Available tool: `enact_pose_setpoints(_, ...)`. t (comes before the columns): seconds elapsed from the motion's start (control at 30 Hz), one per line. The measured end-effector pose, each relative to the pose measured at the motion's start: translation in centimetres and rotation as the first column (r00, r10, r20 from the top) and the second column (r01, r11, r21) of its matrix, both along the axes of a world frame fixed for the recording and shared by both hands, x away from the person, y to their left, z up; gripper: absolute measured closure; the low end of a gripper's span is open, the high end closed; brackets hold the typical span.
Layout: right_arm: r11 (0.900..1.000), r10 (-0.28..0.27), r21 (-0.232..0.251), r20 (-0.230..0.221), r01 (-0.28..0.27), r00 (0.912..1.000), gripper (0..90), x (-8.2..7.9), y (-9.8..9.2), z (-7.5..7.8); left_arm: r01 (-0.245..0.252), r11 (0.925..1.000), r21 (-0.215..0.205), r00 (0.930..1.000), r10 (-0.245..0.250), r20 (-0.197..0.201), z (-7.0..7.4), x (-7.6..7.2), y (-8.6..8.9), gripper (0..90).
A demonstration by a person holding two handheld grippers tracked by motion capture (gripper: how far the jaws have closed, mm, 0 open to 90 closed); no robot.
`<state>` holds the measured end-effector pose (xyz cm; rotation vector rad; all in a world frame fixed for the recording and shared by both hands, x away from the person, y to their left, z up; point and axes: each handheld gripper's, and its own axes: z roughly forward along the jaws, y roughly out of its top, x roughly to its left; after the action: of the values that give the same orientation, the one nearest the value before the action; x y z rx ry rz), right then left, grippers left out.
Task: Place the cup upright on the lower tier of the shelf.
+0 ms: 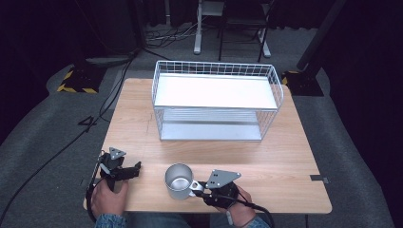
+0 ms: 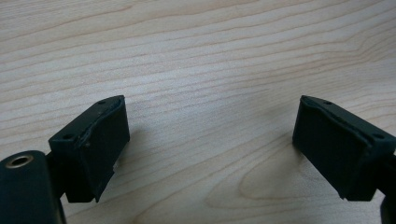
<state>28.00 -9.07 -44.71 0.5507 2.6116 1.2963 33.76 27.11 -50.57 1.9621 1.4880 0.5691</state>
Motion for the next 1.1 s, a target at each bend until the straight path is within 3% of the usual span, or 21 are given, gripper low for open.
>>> enact_pose_setpoints(0.13, 1.0, -0.02, 0.013, 0.031, 0.019, 0.9993, 71.3, 0.0, 0.1, 0.1, 0.0, 1.0, 0.0, 1.0, 0.0, 0.0, 0.0, 0.0, 0.0, 11.2)
enact_pose_setpoints(0.3, 0.997, -0.04, 0.065, 0.027, 0.038, 0.9988, 71.3, 0.3, -0.3, 0.8, 0.0, 1.0, 0.0, 1.0, 0.0, 0.0, 0.0, 0.0, 0.0, 11.2)
enact_pose_setpoints(0.6, 0.988, -0.125, 0.099, 0.03, 0.121, 0.9918, 71.3, 2.5, -0.2, 2.5, 0.0, 1.0, 0.0, 1.0, 0.0, 0.0, 0.0, 0.0, 0.0, 11.3)
enact_pose_setpoints(0.97, 0.968, -0.232, 0.112, 0.056, 0.225, 0.9711, 71.2, 6.0, 0.2, 3.5, 0.0, 1.0, 0.0, 1.0, 0.0, 0.0, 0.0, 0.0, 0.0, 11.3)
enact_pose_setpoints(1.0, 0.961, -0.259, 0.12, 0.062, 0.251, 0.9638, 71.2, 6.8, 0.1, 3.6, 0.0, 1.0, 0.0, 1.0, 0.0, 0.0, 0.0, 0.0, 0.0, 11.3)
enact_pose_setpoints(1.1, 0.951, -0.297, 0.117, 0.079, 0.287, 0.9516, 71.2, 7.9, 0.0, 3.7, -0.001, 1.0, -0.002, 1.0, 0.001, -0.001, 0.0, 0.0, 0.0, 11.4)
